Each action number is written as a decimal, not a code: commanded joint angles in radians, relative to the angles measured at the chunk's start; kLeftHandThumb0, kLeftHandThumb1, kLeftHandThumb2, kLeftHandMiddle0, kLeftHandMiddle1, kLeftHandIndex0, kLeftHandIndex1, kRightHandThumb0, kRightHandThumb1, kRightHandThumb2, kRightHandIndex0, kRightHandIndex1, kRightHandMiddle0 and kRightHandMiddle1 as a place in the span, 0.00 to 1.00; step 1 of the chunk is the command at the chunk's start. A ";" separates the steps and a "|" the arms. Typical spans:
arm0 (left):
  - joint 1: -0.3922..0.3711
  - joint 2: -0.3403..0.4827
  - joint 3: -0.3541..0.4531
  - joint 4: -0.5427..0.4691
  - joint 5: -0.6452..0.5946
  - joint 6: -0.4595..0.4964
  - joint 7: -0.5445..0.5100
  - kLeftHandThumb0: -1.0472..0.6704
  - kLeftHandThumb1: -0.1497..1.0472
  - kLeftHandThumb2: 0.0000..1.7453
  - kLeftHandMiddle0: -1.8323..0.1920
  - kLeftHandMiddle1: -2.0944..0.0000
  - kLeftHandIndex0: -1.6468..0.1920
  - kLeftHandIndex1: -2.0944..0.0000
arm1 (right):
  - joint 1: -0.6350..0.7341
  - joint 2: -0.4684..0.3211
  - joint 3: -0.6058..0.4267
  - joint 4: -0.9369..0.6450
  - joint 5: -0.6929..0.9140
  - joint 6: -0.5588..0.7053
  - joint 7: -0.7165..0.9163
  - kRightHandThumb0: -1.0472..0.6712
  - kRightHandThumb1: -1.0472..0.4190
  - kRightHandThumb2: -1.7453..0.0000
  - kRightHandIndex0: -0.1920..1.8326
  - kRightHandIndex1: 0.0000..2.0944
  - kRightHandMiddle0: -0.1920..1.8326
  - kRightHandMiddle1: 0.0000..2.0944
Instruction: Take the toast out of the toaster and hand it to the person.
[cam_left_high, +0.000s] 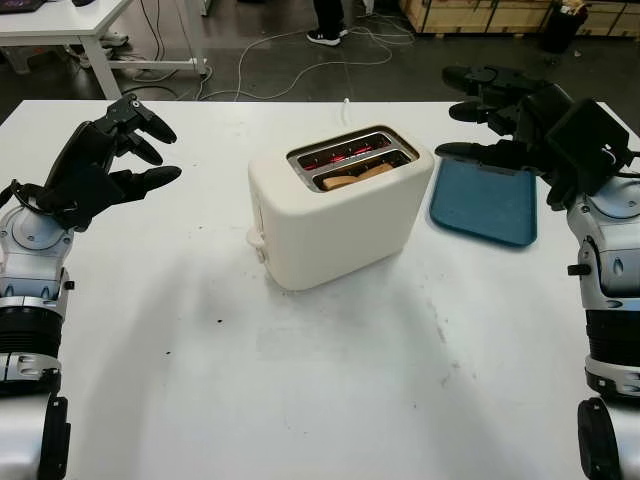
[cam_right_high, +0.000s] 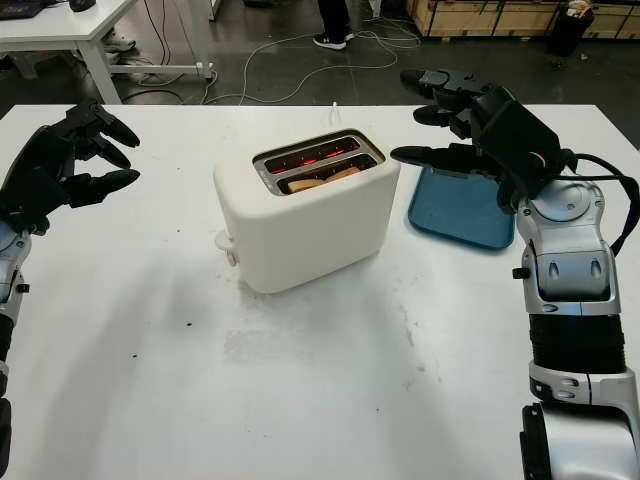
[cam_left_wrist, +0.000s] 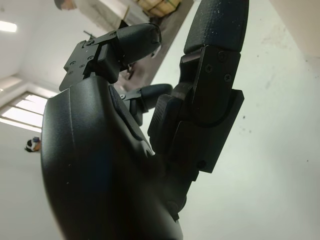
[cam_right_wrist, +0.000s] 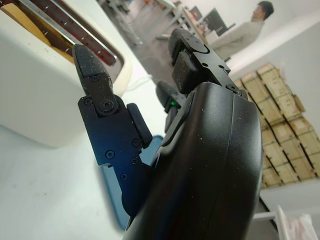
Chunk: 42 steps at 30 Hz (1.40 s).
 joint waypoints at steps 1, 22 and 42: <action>-0.005 0.004 0.003 0.005 -0.008 -0.016 0.001 0.00 0.89 0.09 0.81 0.21 0.82 0.24 | -0.010 0.004 0.000 -0.002 0.006 0.001 -0.008 0.36 0.22 1.00 0.13 0.39 0.33 0.01; 0.000 0.007 0.000 0.001 0.002 -0.016 0.009 0.00 0.89 0.10 0.81 0.21 0.81 0.25 | -0.009 0.002 0.003 0.007 0.002 -0.006 -0.006 0.41 0.22 1.00 0.13 0.39 0.33 0.01; -0.001 0.005 -0.006 0.006 0.019 -0.026 0.028 0.00 0.89 0.10 0.81 0.20 0.81 0.24 | -0.003 0.008 -0.003 0.007 0.008 0.000 -0.010 0.39 0.22 1.00 0.14 0.39 0.34 0.01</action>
